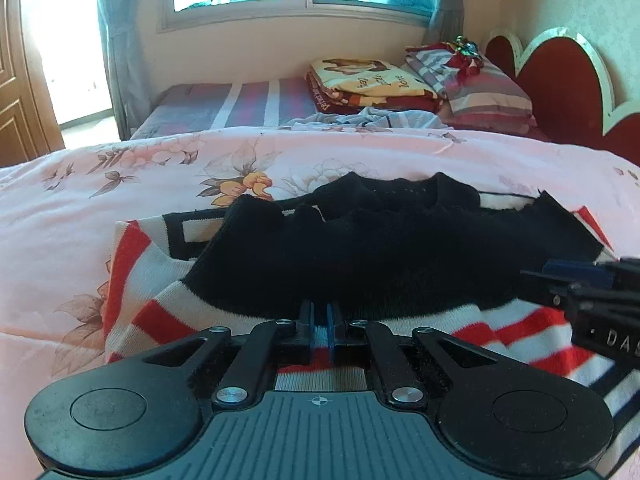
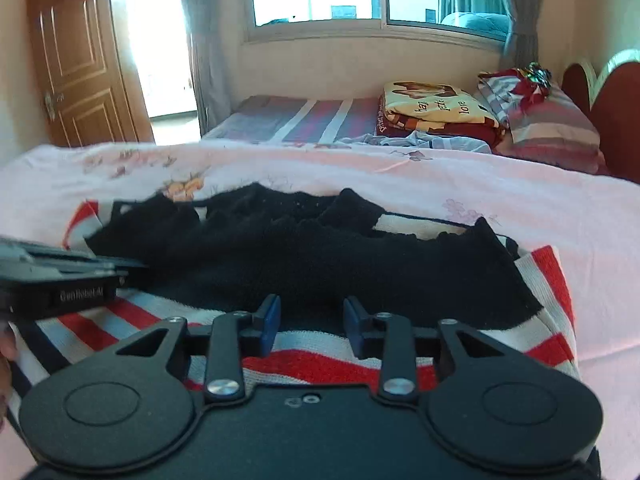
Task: Fold small clothes
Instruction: 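Move both open tools back to the new folded edge of the sweater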
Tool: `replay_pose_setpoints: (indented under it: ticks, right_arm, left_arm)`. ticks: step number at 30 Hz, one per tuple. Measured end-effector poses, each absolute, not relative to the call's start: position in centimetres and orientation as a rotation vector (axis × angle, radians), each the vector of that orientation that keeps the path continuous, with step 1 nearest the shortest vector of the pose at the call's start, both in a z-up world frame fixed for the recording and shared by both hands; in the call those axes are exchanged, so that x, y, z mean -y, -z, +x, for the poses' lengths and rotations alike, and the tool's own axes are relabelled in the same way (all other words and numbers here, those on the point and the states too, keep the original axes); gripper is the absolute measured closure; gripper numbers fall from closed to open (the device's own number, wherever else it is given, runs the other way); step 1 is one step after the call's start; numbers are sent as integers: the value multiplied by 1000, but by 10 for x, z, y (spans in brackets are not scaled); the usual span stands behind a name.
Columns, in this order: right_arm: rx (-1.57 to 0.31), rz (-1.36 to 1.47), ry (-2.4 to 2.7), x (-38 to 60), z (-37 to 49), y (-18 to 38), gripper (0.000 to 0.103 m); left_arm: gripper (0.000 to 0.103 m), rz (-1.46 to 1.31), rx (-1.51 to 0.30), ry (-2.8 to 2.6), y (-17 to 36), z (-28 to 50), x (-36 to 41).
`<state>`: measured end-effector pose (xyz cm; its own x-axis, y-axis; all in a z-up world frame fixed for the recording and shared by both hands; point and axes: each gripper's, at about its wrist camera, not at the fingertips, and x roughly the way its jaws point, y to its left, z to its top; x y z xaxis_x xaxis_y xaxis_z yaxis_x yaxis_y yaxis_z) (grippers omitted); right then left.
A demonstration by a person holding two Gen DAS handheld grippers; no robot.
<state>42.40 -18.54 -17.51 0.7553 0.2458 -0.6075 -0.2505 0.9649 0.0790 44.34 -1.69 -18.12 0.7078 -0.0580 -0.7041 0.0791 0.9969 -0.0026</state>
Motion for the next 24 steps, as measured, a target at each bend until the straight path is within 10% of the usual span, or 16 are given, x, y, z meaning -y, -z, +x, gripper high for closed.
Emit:
replay_pose_setpoints:
  ticks: [13, 16, 18, 24]
  right_arm:
    - [-685, -48, -218, 185, 388, 179, 66]
    - [-706, -60, -203, 185, 380, 185, 65]
    - [-712, -73, -193, 185, 376, 189, 64]
    - [-718, -84, -124, 197, 365, 183, 63]
  left_arm:
    - [94, 6, -812, 15, 175, 420, 15]
    - [55, -13, -798, 28, 168, 406, 22]
    - [7, 1, -749, 27, 163, 395, 29]
    - [7, -25, -811, 8, 180, 394, 18]
